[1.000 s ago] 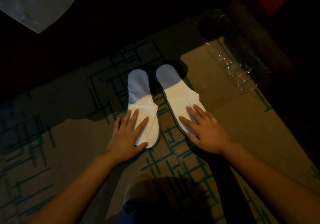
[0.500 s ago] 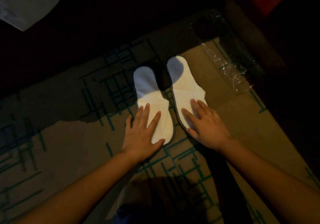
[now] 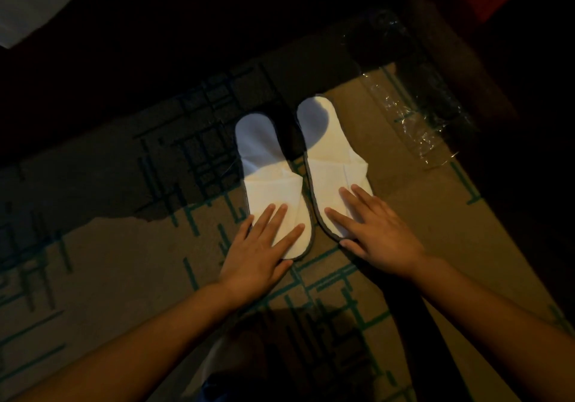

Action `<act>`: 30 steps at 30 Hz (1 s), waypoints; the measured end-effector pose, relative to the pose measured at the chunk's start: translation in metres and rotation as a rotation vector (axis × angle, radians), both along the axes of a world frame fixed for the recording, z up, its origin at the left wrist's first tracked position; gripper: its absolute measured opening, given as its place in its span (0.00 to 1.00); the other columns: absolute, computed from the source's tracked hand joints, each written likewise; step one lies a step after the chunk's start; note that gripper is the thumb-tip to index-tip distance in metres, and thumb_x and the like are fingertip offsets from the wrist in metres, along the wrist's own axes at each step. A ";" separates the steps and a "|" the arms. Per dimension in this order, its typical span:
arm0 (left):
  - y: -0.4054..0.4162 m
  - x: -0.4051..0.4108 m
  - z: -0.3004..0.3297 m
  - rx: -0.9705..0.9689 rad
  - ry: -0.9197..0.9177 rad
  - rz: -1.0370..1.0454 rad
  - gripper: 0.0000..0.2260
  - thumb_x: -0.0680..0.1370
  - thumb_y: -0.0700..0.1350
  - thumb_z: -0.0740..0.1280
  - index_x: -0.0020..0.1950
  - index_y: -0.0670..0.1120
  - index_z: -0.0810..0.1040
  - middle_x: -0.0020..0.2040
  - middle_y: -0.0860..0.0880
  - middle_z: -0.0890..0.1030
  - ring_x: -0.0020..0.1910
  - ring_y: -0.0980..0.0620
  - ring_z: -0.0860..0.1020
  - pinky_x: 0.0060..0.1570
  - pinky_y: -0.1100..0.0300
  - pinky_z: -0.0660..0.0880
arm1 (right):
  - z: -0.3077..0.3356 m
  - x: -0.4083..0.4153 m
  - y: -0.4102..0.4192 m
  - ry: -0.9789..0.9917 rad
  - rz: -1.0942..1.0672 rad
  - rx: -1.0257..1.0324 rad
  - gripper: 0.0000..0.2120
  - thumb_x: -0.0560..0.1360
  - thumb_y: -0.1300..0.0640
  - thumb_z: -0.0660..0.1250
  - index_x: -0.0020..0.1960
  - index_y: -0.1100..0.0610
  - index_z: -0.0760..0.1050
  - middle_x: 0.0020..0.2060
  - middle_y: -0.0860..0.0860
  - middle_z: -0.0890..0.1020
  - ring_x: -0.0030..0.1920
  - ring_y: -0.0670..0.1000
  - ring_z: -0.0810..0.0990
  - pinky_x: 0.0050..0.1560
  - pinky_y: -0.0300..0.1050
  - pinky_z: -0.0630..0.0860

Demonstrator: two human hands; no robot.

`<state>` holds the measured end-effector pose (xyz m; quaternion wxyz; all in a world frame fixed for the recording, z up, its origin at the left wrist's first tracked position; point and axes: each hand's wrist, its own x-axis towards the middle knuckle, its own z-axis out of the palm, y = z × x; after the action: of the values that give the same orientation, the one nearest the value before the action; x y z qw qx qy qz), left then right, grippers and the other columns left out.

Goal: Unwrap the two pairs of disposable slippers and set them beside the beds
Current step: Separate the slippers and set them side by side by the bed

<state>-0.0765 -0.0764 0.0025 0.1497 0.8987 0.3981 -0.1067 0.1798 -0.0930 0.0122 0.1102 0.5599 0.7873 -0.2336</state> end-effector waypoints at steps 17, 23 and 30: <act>0.051 0.022 -0.007 0.054 -0.042 0.092 0.28 0.76 0.59 0.55 0.75 0.57 0.51 0.77 0.42 0.55 0.76 0.42 0.54 0.71 0.44 0.55 | 0.007 0.007 0.084 -0.021 0.009 0.006 0.31 0.75 0.49 0.62 0.73 0.44 0.51 0.77 0.52 0.46 0.76 0.54 0.40 0.73 0.56 0.49; 0.063 0.025 -0.008 0.079 -0.041 0.100 0.29 0.75 0.60 0.57 0.74 0.57 0.54 0.76 0.40 0.58 0.75 0.41 0.57 0.70 0.44 0.58 | 0.007 0.005 0.099 -0.041 -0.005 -0.007 0.32 0.74 0.51 0.64 0.73 0.44 0.52 0.77 0.53 0.47 0.76 0.56 0.41 0.73 0.58 0.50; 0.074 0.029 -0.006 0.111 -0.068 0.085 0.29 0.74 0.58 0.58 0.73 0.54 0.58 0.75 0.40 0.60 0.74 0.41 0.59 0.67 0.45 0.62 | 0.009 0.006 0.108 -0.037 -0.003 0.015 0.31 0.75 0.50 0.63 0.73 0.46 0.53 0.77 0.55 0.48 0.76 0.57 0.41 0.73 0.59 0.50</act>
<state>-0.0480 -0.0019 -0.0037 0.1176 0.8910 0.4360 -0.0477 0.1862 0.0150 0.0213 0.1202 0.5661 0.7860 -0.2177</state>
